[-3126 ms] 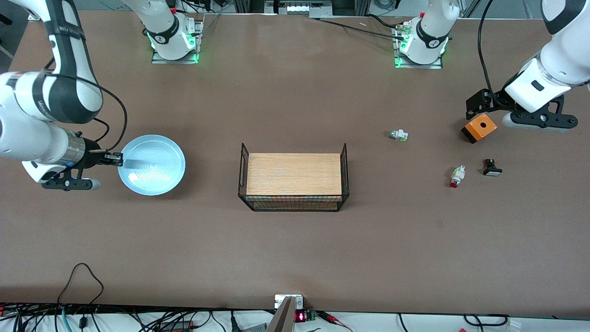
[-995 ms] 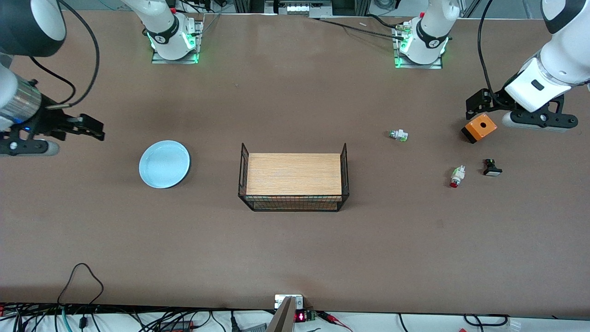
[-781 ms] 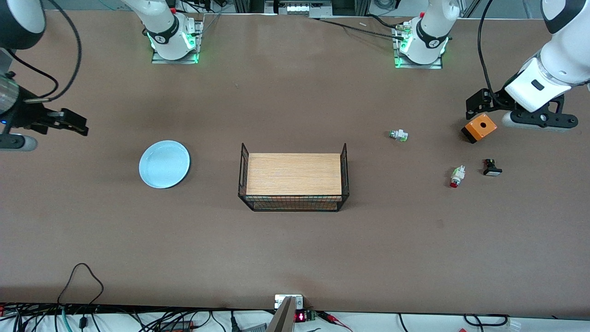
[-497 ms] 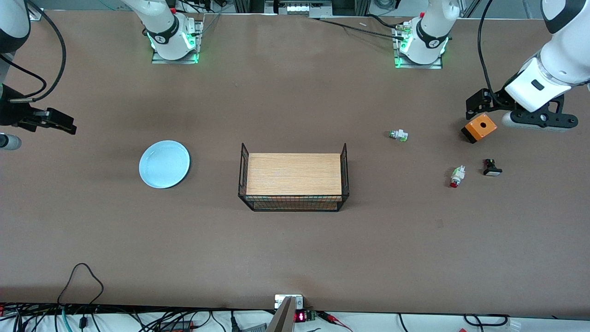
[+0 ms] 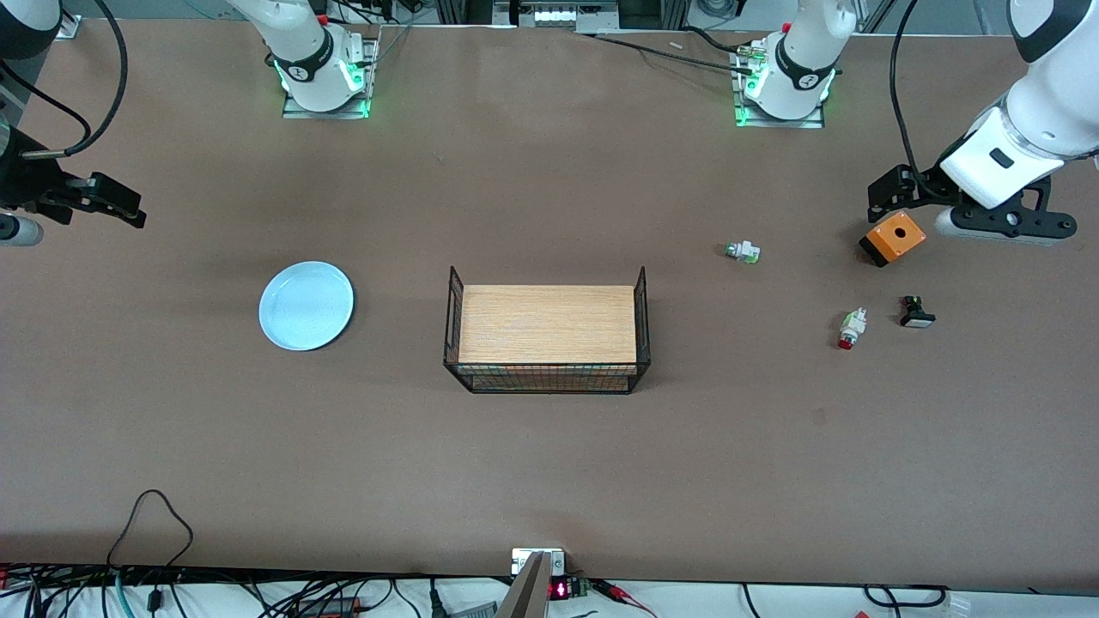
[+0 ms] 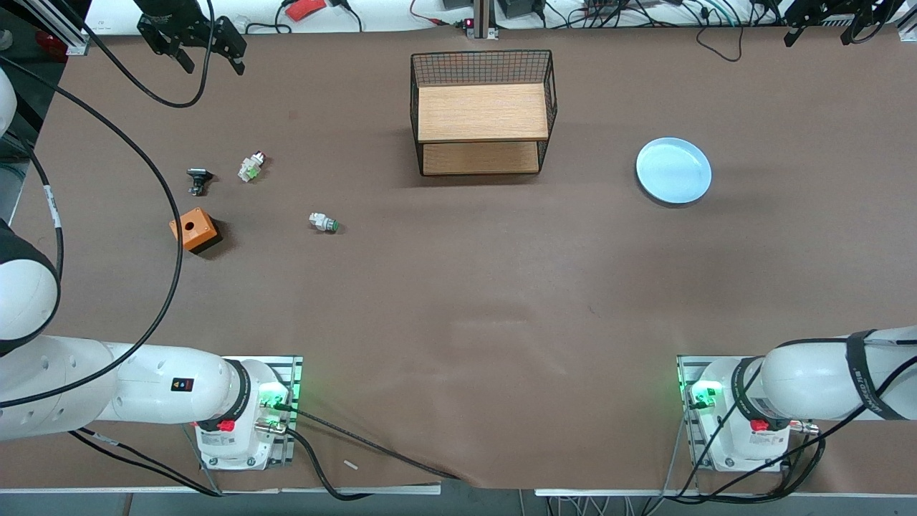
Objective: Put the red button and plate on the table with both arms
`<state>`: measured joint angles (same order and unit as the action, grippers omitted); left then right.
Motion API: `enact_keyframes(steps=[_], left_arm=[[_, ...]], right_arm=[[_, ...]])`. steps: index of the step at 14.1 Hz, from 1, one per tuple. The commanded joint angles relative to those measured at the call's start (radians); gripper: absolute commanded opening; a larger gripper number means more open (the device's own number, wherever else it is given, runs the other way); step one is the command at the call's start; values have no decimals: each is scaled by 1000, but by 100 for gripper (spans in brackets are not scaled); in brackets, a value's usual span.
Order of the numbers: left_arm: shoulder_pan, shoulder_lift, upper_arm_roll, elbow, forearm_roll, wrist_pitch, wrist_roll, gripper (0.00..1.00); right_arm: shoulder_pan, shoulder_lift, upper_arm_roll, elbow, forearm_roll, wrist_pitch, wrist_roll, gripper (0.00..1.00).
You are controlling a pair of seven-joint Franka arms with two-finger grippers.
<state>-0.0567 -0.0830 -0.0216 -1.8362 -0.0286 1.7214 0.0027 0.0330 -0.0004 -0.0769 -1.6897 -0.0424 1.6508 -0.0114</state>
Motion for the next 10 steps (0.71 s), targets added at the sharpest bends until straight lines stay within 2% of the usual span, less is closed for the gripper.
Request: enact_keyframes(steps=[1,10], left_arm=[[-5,14,2,31,-5,-25,-9,100],[-5,14,2,31,-5,-25,-9,100]], right_arm=[[2,-17,6,-13,6,-8,-19,100],[5,-12,8,21,1,-16,-22,100]])
